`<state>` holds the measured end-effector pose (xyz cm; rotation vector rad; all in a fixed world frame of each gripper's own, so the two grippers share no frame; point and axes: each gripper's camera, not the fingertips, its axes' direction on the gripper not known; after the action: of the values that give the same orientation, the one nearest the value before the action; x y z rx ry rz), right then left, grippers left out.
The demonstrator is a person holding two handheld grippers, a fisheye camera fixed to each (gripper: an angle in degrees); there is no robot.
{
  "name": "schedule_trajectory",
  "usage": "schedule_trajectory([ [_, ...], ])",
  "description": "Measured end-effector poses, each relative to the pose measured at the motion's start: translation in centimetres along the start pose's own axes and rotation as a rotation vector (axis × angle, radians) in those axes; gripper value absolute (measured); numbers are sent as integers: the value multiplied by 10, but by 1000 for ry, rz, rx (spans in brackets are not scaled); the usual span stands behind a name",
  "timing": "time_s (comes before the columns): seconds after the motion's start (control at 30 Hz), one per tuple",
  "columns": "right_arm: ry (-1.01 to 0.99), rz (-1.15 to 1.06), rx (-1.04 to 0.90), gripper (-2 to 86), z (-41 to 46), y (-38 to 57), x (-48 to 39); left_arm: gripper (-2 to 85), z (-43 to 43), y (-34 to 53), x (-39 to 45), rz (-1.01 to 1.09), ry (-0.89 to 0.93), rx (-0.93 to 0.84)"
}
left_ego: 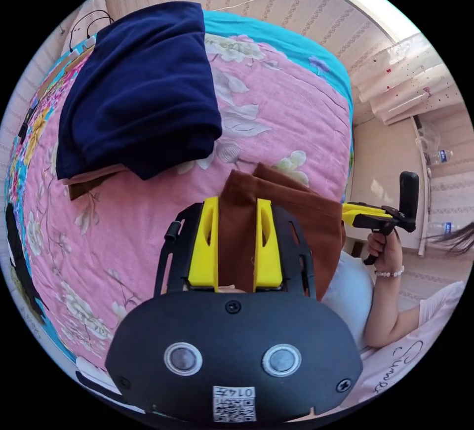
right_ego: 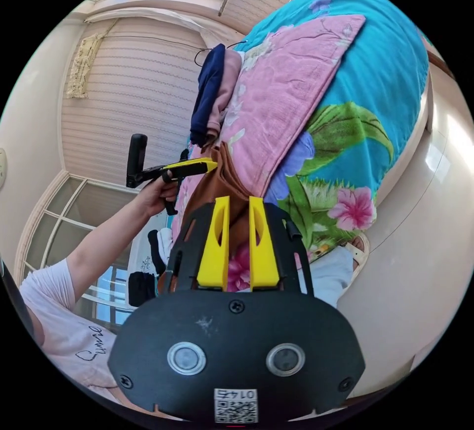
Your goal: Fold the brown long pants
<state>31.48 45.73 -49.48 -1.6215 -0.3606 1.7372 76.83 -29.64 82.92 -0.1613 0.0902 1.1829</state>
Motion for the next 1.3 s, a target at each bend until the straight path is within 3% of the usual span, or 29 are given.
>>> schedule_trajectory([
  [0.13,-89,-10,30,19,-10,5,3,11,-15,4,5,35,24,22],
  [0.3,-130,-55,67,9,-18,10,-9,-8,-45,12,23,103,-38,61],
  [0.43,-228,-107,82,6,-30,18,-19,-9,-80,20,29,142,44,109],
  [0.53,-188,-116,53,5,-45,26,-25,-9,-88,21,39,212,142,105],
  [0.7,-45,-46,-5,5,-33,24,-29,-8,-42,7,51,168,-3,5],
  [0.8,15,8,-44,4,-15,20,-31,-5,-31,7,46,119,5,-12],
  [0.97,72,38,-60,3,2,15,-52,4,-89,18,31,93,24,8],
  [1.17,130,8,120,-2,-5,25,-98,-8,-241,145,-18,-22,-67,192],
  [1.3,71,-131,149,-3,11,27,-144,-9,-293,339,-27,-168,-225,211],
])
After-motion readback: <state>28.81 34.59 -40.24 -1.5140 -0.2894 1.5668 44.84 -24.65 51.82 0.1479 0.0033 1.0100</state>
